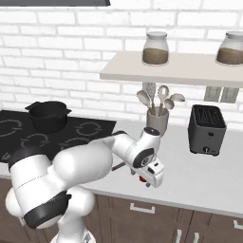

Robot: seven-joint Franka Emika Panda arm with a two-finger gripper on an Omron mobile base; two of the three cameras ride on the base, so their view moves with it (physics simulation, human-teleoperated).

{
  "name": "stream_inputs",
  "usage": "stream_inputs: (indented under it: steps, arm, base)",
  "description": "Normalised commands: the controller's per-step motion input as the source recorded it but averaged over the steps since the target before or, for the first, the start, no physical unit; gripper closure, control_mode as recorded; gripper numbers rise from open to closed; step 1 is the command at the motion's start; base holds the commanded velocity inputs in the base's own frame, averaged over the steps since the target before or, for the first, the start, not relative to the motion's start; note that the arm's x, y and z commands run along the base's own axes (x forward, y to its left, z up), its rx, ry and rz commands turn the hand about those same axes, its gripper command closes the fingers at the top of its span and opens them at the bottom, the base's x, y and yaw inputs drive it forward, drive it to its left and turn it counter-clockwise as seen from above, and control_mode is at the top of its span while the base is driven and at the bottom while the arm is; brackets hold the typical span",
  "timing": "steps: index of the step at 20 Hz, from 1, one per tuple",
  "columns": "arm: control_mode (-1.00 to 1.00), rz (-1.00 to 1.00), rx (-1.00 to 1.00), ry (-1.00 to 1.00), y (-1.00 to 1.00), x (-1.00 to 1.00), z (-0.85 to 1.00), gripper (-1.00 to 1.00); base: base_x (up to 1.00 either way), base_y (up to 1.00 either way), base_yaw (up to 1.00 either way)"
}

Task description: Put the lime and bell pepper in the pot. Retrieve the spatula and lightly stir the vegetables in the pot.

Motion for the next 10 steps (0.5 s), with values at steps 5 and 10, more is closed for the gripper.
stream_inputs:
  steps: [5, 10]
  arm:
    - [-1.00, -0.01, 0.06, 0.00, -0.04, 0.08, -0.22, -1.00]
    - [-1.00, 0.00, 0.10, 0.00, -0.01, 0.17, -0.16, -1.00]
  base:
    - [0.00, 0.00, 0.00]
    - [0.00, 0.00, 0.00]
